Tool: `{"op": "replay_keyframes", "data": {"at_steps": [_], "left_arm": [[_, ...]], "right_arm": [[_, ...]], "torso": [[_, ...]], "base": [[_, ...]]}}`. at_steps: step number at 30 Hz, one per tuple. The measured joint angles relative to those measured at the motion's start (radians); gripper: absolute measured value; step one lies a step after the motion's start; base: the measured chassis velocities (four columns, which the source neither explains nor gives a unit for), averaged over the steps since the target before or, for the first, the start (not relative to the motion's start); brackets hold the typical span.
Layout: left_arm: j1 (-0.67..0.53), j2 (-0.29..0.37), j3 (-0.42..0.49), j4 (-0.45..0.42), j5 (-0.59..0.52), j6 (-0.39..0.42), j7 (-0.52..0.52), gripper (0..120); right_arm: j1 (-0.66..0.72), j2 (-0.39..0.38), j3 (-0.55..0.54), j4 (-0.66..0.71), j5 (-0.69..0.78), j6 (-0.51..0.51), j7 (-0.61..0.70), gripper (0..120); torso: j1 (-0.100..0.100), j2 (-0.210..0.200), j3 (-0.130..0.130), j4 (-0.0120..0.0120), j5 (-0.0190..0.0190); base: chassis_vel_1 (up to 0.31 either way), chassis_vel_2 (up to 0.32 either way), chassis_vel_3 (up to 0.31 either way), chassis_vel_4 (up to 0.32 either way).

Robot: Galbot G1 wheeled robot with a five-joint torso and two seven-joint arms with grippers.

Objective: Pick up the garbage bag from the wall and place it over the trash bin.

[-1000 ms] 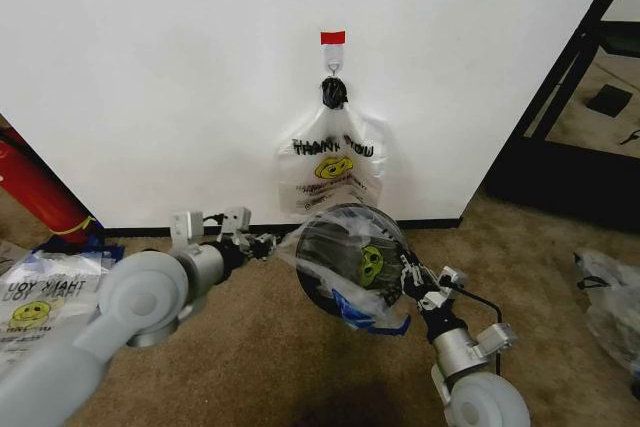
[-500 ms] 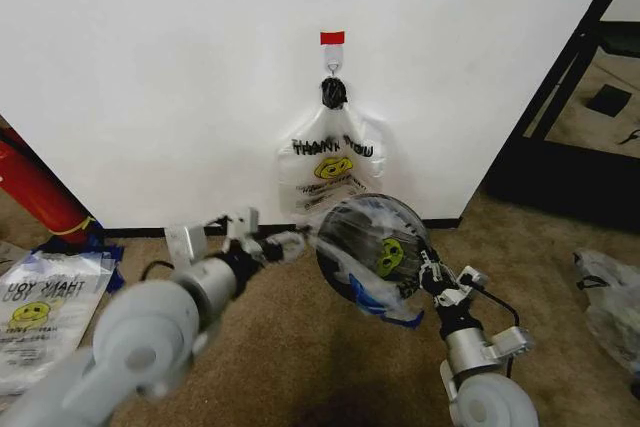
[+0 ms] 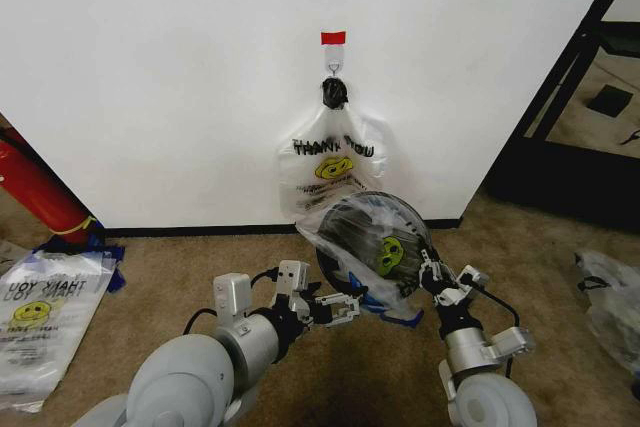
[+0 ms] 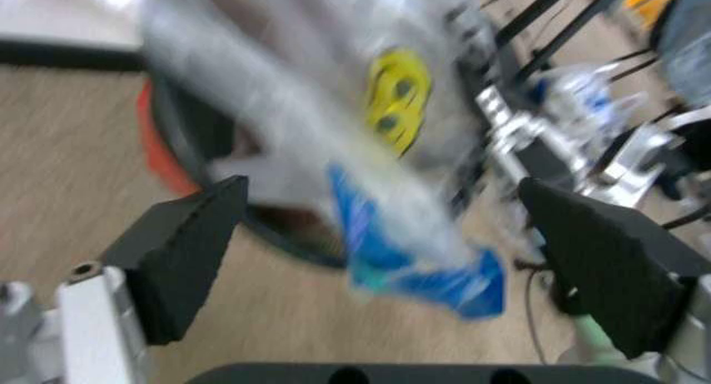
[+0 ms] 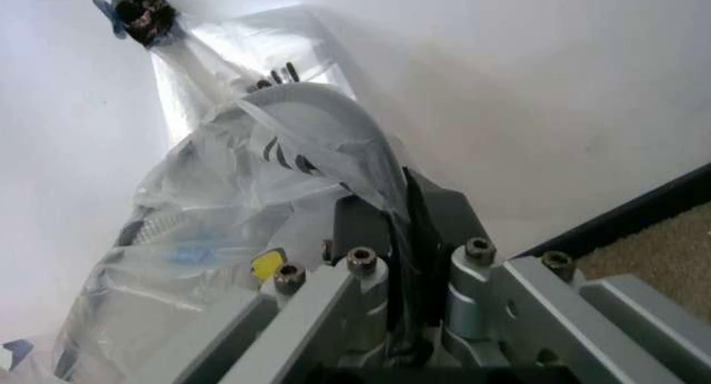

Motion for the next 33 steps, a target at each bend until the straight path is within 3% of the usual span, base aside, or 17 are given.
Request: {"op": "replay_keyframes", "data": {"at_steps": [2,10,18,21,33], "left_arm": [[-0.012,0.000,0.000,0.010,0.025,-0.029,0.060,90],[-0.011,-0.026,0.018,0.060,0.046,-0.035,0.080,64],[-0.012,-0.029,0.024,0.078,0.048,-0.029,0.077,62],[-0.011,-0.030,0.024,0.080,0.048,-0.028,0.076,56],[0.001,-0.028,0.022,0.079,0.043,-0.030,0.074,10]], "right_arm": [[-0.002,0.003,-0.001,0.003,0.000,0.000,-0.003,1],[-0.005,0.008,-0.004,0.016,0.009,-0.001,-0.005,1],[-0.006,0.019,-0.007,0.023,0.018,-0.002,-0.008,1],[-0.006,0.023,-0.009,0.023,0.018,-0.003,-0.010,1],[-0.010,0.034,-0.010,0.027,0.025,-0.004,-0.011,1]], "torso": [[0.000,0.000,0.000,0.0001,0.0000],[0.000,0.000,0.000,0.0001,0.0000],[0.000,0.000,0.000,0.0001,-0.0001],[0.000,0.000,0.000,0.0001,-0.0001],[0.000,0.000,0.000,0.0001,-0.0001]], "base": [[0.000,0.000,0.000,0.000],[0.000,0.000,0.000,0.000],[0.000,0.000,0.000,0.000],[0.000,0.000,0.000,0.000],[0.000,0.000,0.000,0.000]]}}
